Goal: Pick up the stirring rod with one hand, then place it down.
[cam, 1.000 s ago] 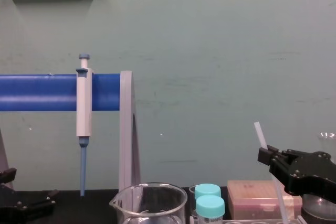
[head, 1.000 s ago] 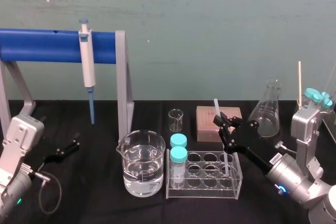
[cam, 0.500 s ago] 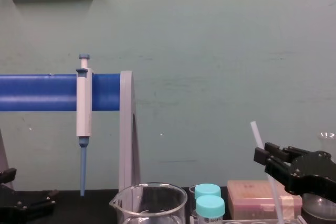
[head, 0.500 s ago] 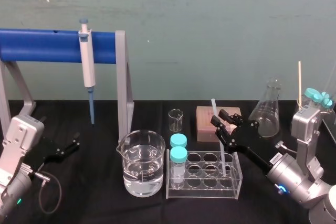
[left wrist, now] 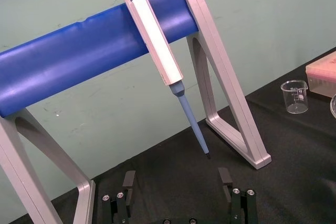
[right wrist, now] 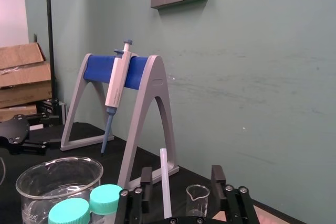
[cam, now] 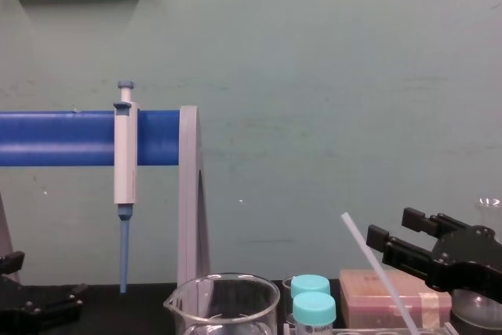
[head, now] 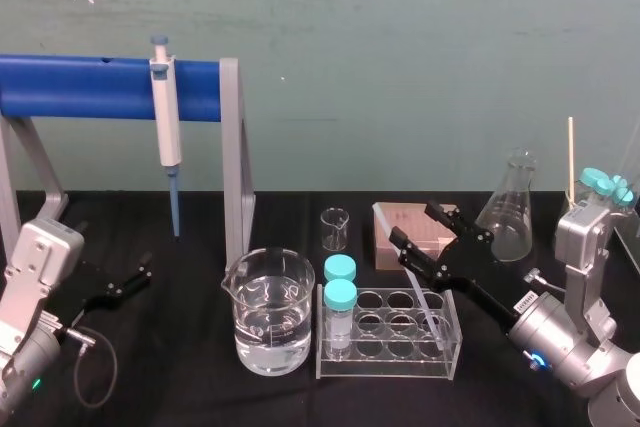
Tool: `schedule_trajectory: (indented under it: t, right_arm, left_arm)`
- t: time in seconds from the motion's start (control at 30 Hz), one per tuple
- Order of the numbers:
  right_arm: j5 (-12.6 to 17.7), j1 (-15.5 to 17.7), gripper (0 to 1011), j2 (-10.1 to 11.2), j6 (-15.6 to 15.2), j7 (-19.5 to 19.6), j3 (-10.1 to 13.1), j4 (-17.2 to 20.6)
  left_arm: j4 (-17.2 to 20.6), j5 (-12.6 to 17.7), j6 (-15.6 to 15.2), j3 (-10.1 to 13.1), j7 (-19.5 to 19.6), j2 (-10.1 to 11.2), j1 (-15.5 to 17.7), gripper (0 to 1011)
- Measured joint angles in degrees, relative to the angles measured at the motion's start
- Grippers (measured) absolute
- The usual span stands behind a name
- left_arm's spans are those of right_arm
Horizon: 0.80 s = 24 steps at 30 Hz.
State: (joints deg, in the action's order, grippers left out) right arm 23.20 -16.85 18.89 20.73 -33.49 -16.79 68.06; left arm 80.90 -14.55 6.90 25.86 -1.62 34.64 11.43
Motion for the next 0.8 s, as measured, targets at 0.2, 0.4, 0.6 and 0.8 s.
schedule_trajectory:
  t: [0.2,0.4,0.6,0.8]
  right_arm:
    - [0.0,0.0,882,0.0,0.0,0.0,0.0,0.0]
    - [0.0,0.0,1000,0.0,-0.01,0.0,0.0,0.0]
    - [0.0,0.0,1000,0.0,-0.01,0.0,0.0,0.0]
    - [0.0,0.0,1000,0.0,-0.01,0.0,0.0,0.0]
  left_arm:
    - [0.0,0.0,0.0,0.0,0.0,0.0,0.0,1000]
    - [0.0,0.0,0.0,0.0,0.0,0.0,0.0,1000]
    - [0.0,0.0,0.0,0.0,0.0,0.0,0.0,1000]
    - [0.0,0.0,0.0,0.0,0.0,0.0,0.0,1000]
